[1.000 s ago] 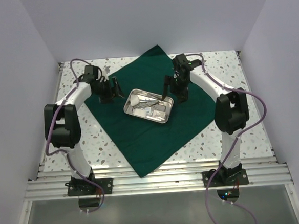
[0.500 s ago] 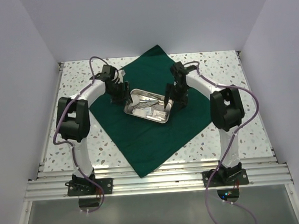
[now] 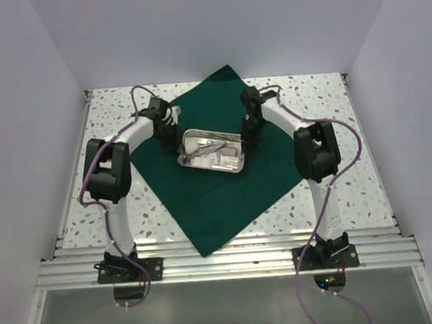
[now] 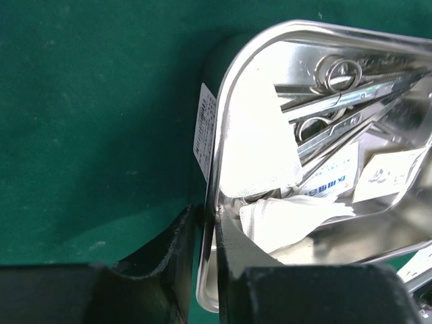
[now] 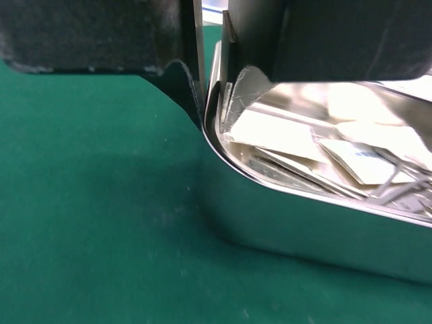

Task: Prepare the surgical pack

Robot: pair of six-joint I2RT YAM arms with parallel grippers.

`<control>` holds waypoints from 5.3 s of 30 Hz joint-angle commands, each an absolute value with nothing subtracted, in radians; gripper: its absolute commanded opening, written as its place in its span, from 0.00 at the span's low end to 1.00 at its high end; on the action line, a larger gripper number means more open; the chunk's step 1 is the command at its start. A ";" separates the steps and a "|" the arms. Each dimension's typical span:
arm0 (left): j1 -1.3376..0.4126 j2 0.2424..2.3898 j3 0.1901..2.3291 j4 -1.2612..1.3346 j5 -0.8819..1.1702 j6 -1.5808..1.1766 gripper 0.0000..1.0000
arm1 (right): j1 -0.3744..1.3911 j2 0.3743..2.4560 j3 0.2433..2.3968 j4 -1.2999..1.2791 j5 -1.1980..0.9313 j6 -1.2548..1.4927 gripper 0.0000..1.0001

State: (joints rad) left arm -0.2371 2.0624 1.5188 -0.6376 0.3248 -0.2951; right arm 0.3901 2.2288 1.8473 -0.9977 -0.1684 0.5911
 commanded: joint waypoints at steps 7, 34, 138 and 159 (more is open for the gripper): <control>-0.244 2.011 1.505 -0.643 0.396 -0.316 0.15 | 0.396 2.218 1.907 -1.042 -0.175 0.538 0.06; -0.242 2.097 1.625 -0.719 0.393 -0.342 0.13 | 0.396 2.240 1.894 -1.028 -0.198 0.459 0.03; 0.126 1.436 1.373 -0.804 0.069 -0.551 1.00 | 1.410 2.006 1.555 -0.907 -0.127 0.117 0.54; 0.138 1.450 1.338 -0.773 0.084 -0.529 1.00 | 1.407 2.039 1.493 -0.831 0.020 0.184 0.08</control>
State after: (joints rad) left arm 0.1299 1.4677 1.3521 -0.7933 0.0753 -0.5385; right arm 1.4075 2.0724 1.5177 -0.8413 -0.0254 0.1738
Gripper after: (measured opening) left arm 0.996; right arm 0.134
